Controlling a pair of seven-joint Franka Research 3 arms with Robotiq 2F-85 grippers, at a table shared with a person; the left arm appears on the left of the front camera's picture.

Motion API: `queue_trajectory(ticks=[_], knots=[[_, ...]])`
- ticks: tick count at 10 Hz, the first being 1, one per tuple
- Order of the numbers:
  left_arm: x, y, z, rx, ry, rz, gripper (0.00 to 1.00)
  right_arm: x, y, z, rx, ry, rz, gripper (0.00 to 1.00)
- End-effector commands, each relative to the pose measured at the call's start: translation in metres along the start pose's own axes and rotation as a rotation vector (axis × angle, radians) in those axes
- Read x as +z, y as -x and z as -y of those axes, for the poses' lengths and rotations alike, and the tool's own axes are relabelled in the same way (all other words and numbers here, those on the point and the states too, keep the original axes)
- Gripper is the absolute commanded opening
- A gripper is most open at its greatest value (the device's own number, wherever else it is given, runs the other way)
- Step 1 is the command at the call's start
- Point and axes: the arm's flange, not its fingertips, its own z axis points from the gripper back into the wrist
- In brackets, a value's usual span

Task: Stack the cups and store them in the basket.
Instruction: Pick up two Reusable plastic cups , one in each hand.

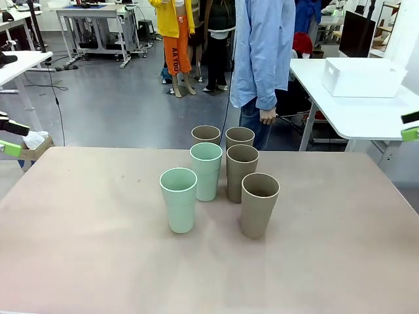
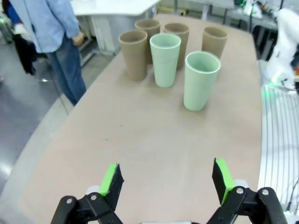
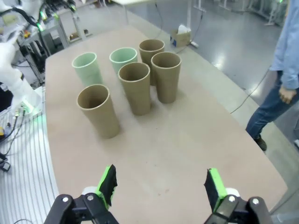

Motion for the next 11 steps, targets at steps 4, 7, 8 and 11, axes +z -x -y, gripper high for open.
queue_trajectory(ticks=[4,7,8,11], knots=[[0.001,-0.004,0.044,-0.023,-0.054,0.047,1.00,0.008,0.026,-0.025,0.012,0.011,0.065,1.00],[0.003,0.001,0.034,-0.010,-0.033,0.028,1.00,0.012,0.027,-0.018,-0.014,0.009,0.040,1.00],[0.003,0.001,0.034,-0.010,-0.033,0.028,1.00,0.012,0.027,-0.018,-0.014,0.009,0.040,1.00],[0.003,0.001,0.034,-0.010,-0.033,0.028,1.00,0.012,0.027,-0.018,-0.014,0.009,0.040,1.00]])
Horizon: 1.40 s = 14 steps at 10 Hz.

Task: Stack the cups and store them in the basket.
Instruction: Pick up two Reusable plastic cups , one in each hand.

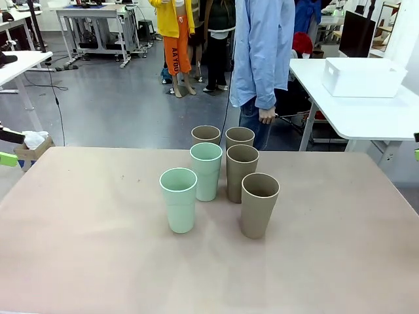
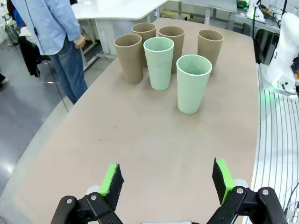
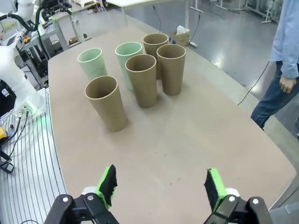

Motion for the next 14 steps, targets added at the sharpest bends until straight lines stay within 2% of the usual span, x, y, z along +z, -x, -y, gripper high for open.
queue_trajectory(ticks=[1,14], knots=[[0.0014,-0.0008,0.0001,-0.016,0.005,0.018,1.00,-0.0001,-0.0013,0.0027,0.027,-0.003,0.030,1.00],[0.0014,-0.0008,0.0001,-0.016,0.005,0.018,1.00,-0.0001,-0.0013,0.0027,0.027,-0.003,0.030,1.00]])
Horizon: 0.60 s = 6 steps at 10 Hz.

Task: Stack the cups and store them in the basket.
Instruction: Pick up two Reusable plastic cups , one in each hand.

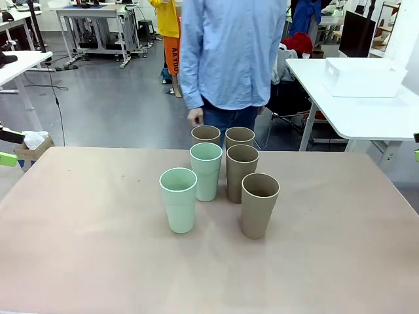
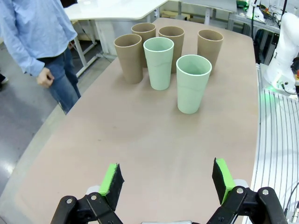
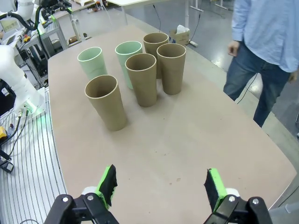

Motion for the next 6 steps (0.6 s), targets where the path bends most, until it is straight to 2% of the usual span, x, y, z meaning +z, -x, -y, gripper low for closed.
queue_trajectory(ticks=[1,6], knots=[[0.0010,-0.0008,0.0000,-0.016,0.004,0.017,1.00,0.0004,-0.0014,0.0027,0.025,-0.003,0.033,1.00],[0.0010,-0.0008,0.0000,-0.016,0.004,0.017,1.00,0.0004,-0.0014,0.0027,0.025,-0.003,0.033,1.00]])
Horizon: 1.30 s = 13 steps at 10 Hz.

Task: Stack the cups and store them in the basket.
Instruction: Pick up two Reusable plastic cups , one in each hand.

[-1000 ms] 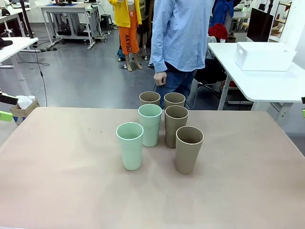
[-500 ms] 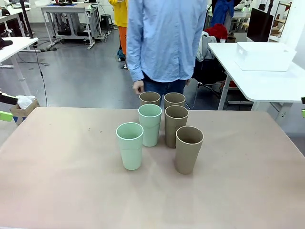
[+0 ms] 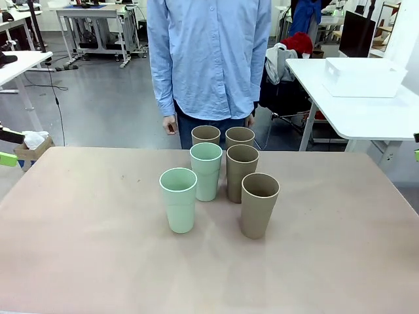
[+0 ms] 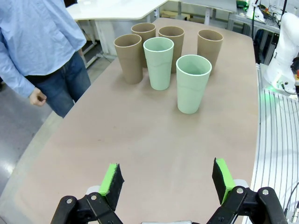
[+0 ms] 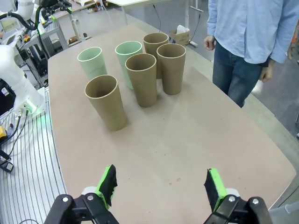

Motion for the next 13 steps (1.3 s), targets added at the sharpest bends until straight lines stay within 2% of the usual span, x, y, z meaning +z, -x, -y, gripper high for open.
queue_trajectory(ticks=[1,13], knots=[[0.0011,-0.0008,0.0000,-0.016,0.004,0.017,1.00,0.0003,-0.0015,0.0027,0.023,-0.003,0.032,1.00],[0.0011,-0.0008,0.0000,-0.016,0.004,0.017,1.00,0.0003,-0.0015,0.0027,0.023,-0.003,0.032,1.00]])
